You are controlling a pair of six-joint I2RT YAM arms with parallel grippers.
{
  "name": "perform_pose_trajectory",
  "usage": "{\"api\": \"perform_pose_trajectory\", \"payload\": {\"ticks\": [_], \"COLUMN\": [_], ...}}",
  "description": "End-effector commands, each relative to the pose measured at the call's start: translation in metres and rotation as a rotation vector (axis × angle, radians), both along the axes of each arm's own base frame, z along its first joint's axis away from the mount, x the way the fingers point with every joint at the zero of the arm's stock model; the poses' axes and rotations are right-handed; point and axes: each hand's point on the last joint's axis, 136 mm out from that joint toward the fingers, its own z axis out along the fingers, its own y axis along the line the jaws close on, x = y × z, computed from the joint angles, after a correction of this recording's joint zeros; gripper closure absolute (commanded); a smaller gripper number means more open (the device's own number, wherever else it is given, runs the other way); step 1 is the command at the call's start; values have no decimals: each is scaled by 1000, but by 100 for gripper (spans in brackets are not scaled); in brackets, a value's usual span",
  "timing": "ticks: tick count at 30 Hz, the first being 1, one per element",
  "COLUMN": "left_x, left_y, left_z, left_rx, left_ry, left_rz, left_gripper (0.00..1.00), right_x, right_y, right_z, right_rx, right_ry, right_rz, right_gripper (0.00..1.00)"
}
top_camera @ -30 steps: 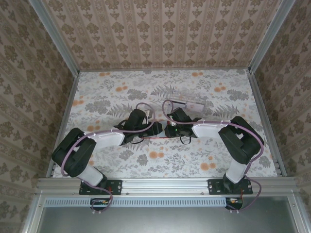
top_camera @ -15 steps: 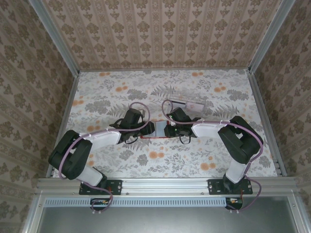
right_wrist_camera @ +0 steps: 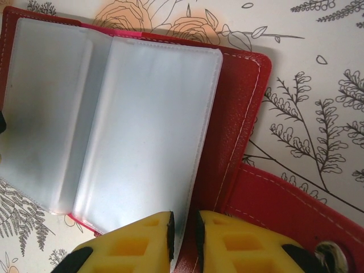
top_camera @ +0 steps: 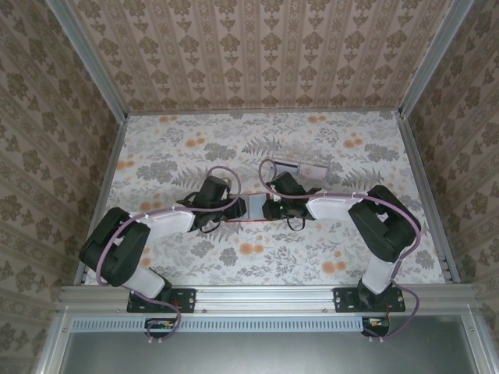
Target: Take the credit cards out of the card holder
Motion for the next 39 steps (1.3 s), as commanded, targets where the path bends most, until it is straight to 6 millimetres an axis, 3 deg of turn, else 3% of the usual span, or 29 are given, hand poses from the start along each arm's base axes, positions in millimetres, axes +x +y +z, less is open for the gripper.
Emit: {"api": "perform_pose_trajectory", "payload": {"ticks": [1,17,30,39], "left_x": [-2,-3,-7,-7], "left_y": [10,24,8,9], "left_z": [-8,-4,-16,-7], "left_rx": [43,76,33,57], "left_ry": [12,-18,26,-3], "left_rz": [14,54,1,6], "left_gripper": [50,50,50,50], "right_x": [-11,-12,-13,-12], "right_y": [1,1,1,1], "right_z": [-16,-18,-20,-19], "right_rx": [-17,-18,-22,-19], "right_ry": [65,72,76,76], "right_rz": [10,8,9,10], "right_gripper": [78,78,78,78]}}
